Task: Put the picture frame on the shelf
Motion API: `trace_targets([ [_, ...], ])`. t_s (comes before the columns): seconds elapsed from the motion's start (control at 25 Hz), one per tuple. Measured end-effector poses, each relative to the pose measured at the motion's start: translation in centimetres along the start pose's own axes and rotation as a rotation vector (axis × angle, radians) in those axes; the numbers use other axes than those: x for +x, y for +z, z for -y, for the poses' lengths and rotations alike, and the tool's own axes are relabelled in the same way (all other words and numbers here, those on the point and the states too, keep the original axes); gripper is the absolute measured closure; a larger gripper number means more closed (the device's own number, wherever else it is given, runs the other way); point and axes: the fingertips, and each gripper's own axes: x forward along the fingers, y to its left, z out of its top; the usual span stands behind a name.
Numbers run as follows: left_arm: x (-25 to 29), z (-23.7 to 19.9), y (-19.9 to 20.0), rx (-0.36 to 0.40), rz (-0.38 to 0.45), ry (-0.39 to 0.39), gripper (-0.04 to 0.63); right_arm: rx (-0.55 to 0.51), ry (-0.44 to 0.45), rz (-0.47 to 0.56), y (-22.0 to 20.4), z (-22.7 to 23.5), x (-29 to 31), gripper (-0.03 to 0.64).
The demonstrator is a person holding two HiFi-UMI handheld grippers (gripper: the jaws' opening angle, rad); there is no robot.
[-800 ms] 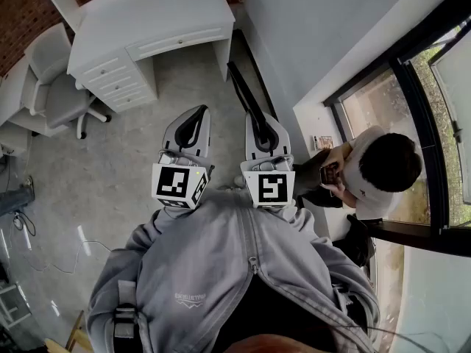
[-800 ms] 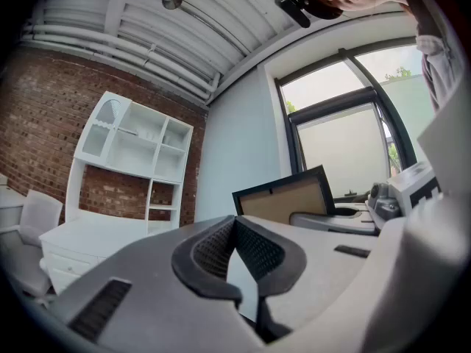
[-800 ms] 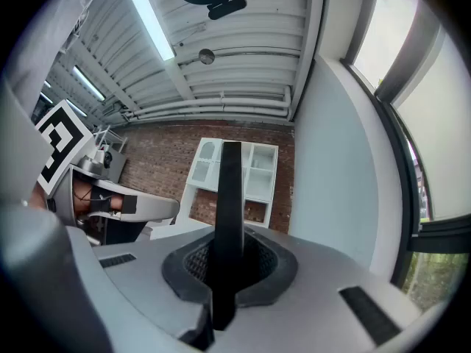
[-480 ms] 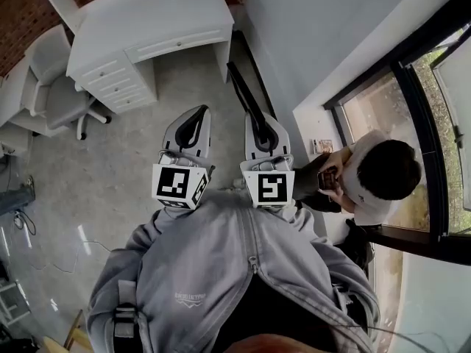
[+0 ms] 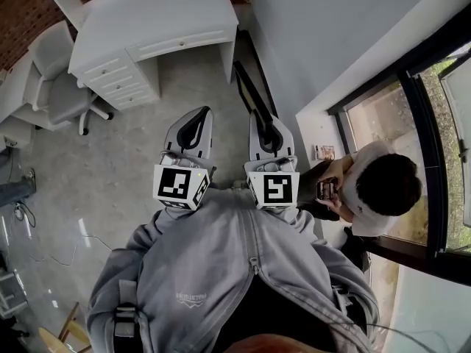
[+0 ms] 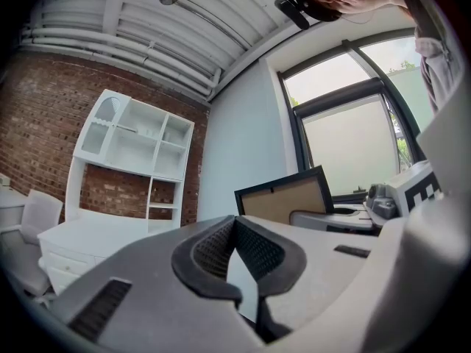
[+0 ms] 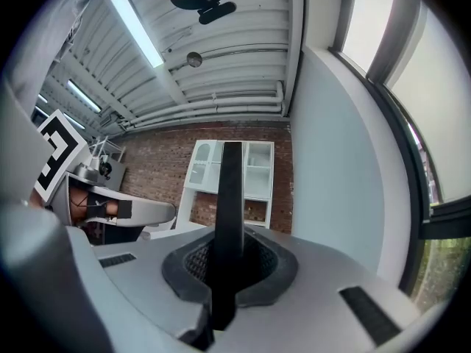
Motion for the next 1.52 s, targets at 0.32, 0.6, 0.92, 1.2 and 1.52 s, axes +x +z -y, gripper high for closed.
trace_targets([
  [0.32,2.1,-2.3,-0.6,-0.003,-0.014,0.007,0.588,0.017,-0.015,0.022,-0.4,0.6,2.6,0.583],
  [0.6,7.1,-6.3,-1.5,-0.013,-0.007,-0.010,0.588,0.000,-0.023,0.013,-1.7,1.9,8.6,0.583],
  [0.92,14.9,-12.9,-1.1,-0.018,-0.018,-0.035,0.588,-0.005,-0.021,0.012,-2.3,3.3,18.8,0.583],
  [1.2,21.8,-17.3,-0.9,-0.013,-0.024,-0.076,0.589,0.020,-0.070,-0.011,-2.7,5.8,26.0,0.583],
  [1.52,27.6,-21.4,-1.5,-0.017,-0.035,-0.128,0.589,-0.005,-0.116,-0.048,-4.2,7.8,32.4,0.583],
])
